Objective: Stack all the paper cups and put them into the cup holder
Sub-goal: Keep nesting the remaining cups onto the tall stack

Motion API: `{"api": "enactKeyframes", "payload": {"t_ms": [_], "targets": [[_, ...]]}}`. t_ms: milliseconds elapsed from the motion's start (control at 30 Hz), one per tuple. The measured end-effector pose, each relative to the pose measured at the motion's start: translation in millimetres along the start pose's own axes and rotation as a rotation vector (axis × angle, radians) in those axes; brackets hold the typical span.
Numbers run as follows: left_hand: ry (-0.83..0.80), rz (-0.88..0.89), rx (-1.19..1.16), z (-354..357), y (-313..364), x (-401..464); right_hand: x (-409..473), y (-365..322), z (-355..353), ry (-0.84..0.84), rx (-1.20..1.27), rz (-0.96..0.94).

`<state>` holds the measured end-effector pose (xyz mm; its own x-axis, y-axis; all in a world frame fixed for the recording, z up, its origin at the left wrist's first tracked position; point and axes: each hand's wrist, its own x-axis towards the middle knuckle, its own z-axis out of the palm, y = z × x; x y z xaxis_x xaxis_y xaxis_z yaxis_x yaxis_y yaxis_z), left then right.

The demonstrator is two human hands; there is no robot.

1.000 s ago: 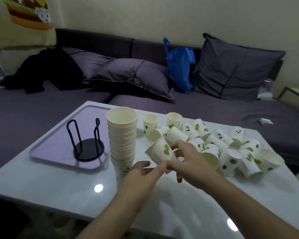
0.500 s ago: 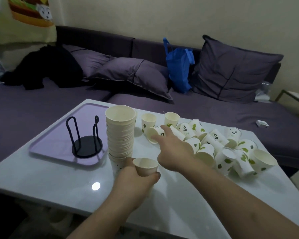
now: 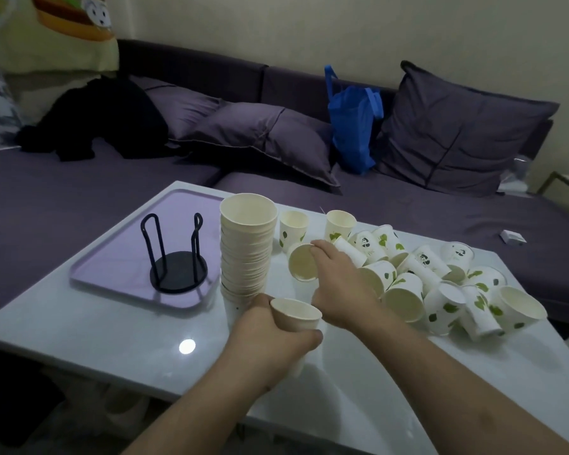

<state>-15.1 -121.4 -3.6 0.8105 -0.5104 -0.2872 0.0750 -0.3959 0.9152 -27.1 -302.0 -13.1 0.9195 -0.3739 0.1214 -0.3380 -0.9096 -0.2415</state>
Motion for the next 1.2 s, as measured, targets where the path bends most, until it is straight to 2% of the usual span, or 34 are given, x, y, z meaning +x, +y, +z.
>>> {"api": "enactKeyframes", "payload": {"t_ms": [167, 333, 400, 500, 633, 767, 900, 1100, 1200], "targets": [[0.01, 0.089, -0.08, -4.4, 8.7, -18.3, -39.5, 16.1, -10.4, 0.214, 0.25, 0.118], [0.033, 0.334, -0.172, -9.8, 31.2, -46.6, -56.3, 12.1, -24.4, 0.408, 0.671, 0.259], [0.074, 0.463, -0.182, -18.8, 45.8, -55.2, -62.7, 6.4, -28.6, 0.473, 0.753, 0.273], [0.184, 0.612, -0.225, -40.4, 70.1, -60.8, -69.4, 0.2, -29.7, 0.505, 0.801, 0.283], [0.31, 0.702, -0.294, -71.5, 92.6, -51.1, -73.3, -7.6, -30.4, 0.48, 0.873, 0.26], [0.354, 0.681, -0.273, -86.5, 89.5, -31.4, -73.1, -13.3, -27.6, 0.47, 0.895, 0.214], [0.367, 0.559, -0.168, -83.0, 72.4, -9.0, -69.0, -18.5, -28.4, 0.478, 0.922, 0.173], [0.252, 0.389, -0.108, -74.7, 52.5, 3.4, -57.2, -30.0, -46.3, 0.515, 1.003, 0.103], [0.259, 0.364, -0.052, -71.6, 44.2, 8.9, -50.6, -42.7, -68.9, 0.566, 1.067, 0.037]]}}
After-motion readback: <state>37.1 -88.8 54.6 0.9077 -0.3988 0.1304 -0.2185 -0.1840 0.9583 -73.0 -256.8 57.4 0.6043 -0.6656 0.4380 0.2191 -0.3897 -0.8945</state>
